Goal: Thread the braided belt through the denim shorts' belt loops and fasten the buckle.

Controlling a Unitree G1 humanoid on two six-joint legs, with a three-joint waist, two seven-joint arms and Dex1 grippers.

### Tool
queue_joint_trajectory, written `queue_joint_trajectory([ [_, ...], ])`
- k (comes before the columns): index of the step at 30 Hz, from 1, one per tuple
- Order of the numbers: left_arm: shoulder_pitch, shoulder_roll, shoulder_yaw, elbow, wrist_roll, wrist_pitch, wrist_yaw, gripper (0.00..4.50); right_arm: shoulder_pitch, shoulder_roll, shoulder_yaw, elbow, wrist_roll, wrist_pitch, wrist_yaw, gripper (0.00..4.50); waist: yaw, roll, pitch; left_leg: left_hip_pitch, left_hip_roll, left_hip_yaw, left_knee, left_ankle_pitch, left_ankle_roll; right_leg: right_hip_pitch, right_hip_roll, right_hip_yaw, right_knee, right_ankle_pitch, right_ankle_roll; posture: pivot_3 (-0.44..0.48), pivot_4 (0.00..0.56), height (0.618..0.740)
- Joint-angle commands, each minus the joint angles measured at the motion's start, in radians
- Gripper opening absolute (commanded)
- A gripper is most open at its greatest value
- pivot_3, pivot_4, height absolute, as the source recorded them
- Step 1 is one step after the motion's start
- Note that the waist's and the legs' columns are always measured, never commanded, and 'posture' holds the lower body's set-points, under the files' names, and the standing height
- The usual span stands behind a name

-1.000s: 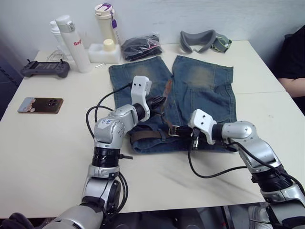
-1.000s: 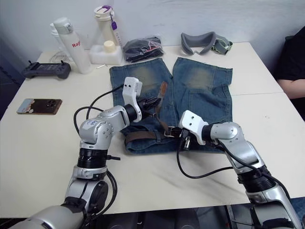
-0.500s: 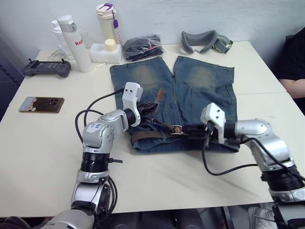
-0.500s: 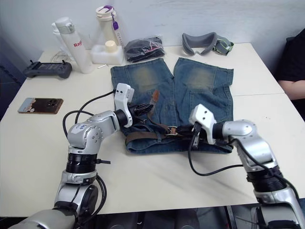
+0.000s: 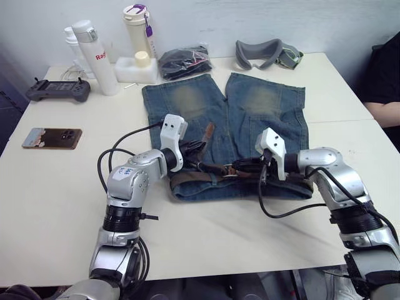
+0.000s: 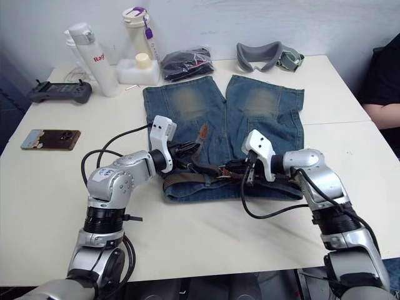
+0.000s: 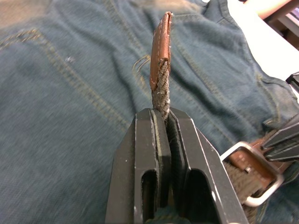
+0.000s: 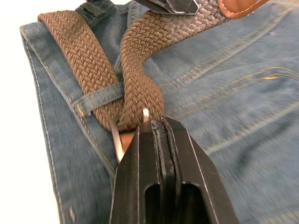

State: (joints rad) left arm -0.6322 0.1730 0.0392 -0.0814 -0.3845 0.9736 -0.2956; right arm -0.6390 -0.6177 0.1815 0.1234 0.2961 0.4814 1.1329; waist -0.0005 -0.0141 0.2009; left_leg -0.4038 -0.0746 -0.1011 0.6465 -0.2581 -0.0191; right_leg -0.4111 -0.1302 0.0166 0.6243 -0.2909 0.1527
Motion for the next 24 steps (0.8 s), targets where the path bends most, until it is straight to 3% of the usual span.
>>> queue_joint_trajectory([
  [1, 0.021, 0.005, 0.008, -0.057, 0.004, -0.015, 0.017, 0.0, -0.039, 0.004, 0.006, 0.04, 0.001, -0.006, 0.042, 0.05, 0.001, 0.0, 0.0, 0.0, 0.0, 0.0, 0.0, 0.0, 0.0, 0.0, 0.0, 0.0, 0.0, 0.0, 0.0, 0.0, 0.15, 0.74],
  [17, 0.071, -0.005, 0.006, -0.097, 0.003, -0.024, 0.059, 0.0, -0.078, 0.032, 0.176, 0.164, -0.166, 0.013, 0.091, 0.05, -0.003, 0.0, -0.001, 0.0, 0.001, 0.0, 0.0, -0.001, -0.001, 0.0, 0.001, 0.0, 0.0, 0.0, 0.0, 0.0, 0.15, 0.74],
  [24, 0.019, -0.022, 0.017, -0.082, -0.033, -0.03, 0.028, 0.0, -0.078, 0.049, 0.278, 0.188, -0.296, 0.05, 0.042, 0.05, -0.002, -0.009, -0.016, 0.005, 0.002, 0.0, 0.0, -0.002, -0.002, 0.003, 0.002, 0.0, 0.0, 0.0, -0.001, 0.0, 0.15, 0.74],
])
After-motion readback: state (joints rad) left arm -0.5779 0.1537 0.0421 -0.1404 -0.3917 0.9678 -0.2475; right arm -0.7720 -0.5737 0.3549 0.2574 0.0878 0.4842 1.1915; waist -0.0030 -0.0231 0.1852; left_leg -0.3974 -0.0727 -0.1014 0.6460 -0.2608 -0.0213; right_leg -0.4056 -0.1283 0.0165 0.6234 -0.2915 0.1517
